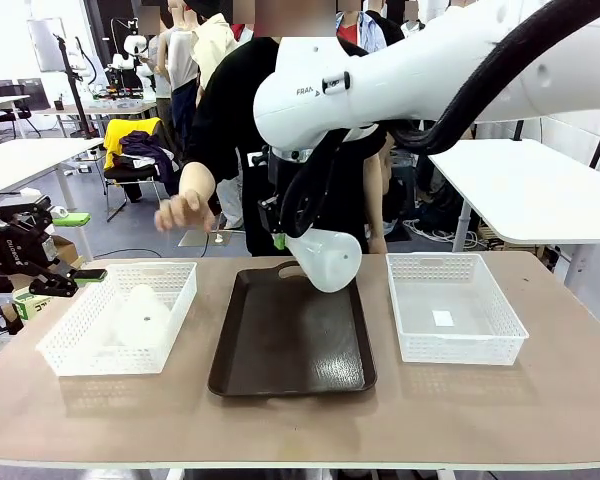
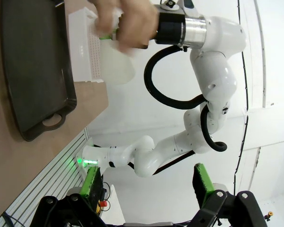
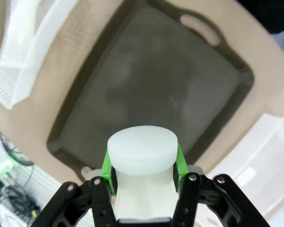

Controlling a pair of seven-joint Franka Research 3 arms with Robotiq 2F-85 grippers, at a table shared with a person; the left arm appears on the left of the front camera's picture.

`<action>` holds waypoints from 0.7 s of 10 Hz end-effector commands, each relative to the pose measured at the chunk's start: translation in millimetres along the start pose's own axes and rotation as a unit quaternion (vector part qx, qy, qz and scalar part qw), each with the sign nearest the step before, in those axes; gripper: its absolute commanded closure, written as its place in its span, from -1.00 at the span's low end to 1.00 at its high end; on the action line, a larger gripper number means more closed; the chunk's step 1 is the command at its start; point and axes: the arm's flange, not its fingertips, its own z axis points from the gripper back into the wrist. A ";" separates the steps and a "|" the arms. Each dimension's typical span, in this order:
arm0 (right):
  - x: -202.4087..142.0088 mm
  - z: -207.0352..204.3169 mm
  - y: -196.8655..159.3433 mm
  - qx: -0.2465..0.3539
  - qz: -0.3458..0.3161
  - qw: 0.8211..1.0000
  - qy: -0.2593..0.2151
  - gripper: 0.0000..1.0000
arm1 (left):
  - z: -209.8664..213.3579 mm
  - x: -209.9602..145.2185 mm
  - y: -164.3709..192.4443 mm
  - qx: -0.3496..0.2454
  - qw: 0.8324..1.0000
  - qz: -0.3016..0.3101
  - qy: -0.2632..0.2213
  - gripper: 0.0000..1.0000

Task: Prepare the laboratory tools.
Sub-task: While moving the picked Big flask to the Handle tray indicated by the person, stop as directed by the person.

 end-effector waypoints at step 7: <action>8.5 -18.7 -10.7 0.006 -0.009 1.000 -0.004 1.00 | 0.8 -0.3 -1.9 -0.001 1.000 -0.003 -0.002 -1.00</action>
